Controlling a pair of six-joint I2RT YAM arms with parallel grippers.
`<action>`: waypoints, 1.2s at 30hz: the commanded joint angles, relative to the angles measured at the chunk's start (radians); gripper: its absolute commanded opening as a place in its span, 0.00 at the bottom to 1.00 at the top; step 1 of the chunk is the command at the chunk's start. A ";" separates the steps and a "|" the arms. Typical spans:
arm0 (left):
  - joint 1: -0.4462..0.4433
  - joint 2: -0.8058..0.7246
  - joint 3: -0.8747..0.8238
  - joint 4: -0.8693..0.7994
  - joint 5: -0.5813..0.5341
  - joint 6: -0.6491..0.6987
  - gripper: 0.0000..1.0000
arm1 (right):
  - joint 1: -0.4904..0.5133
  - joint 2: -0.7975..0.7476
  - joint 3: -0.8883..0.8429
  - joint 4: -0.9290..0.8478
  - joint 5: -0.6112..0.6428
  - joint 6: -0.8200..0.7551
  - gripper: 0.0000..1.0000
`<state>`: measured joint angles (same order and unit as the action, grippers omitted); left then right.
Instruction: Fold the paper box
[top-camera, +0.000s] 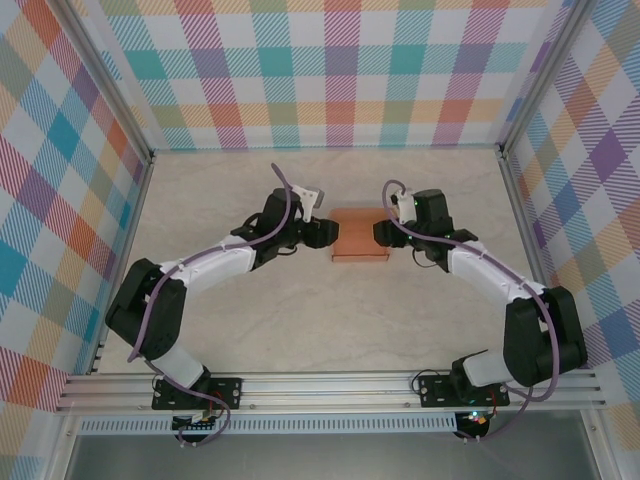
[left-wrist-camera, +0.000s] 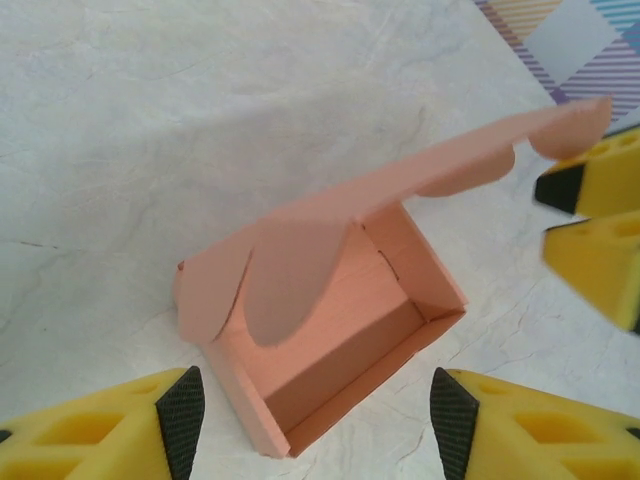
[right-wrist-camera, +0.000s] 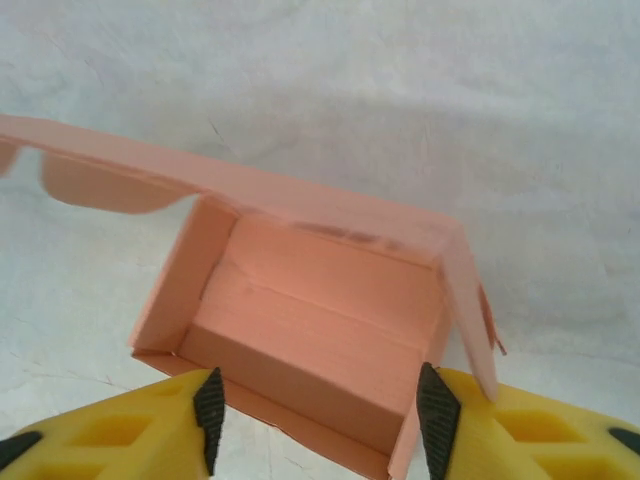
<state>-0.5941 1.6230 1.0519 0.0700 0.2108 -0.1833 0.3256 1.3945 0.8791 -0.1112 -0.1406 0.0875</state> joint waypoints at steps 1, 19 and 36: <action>0.005 0.038 0.049 -0.054 -0.024 0.061 0.63 | -0.031 -0.011 0.038 -0.074 -0.031 -0.046 0.59; -0.001 0.212 0.256 -0.131 -0.130 0.126 0.49 | -0.053 0.130 0.169 -0.145 0.000 -0.177 0.53; -0.001 0.277 0.354 -0.242 -0.133 0.180 0.30 | -0.054 0.196 0.219 -0.117 0.072 -0.272 0.51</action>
<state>-0.5949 1.8851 1.3655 -0.1310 0.0872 -0.0319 0.2718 1.5639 1.0664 -0.2478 -0.0689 -0.1558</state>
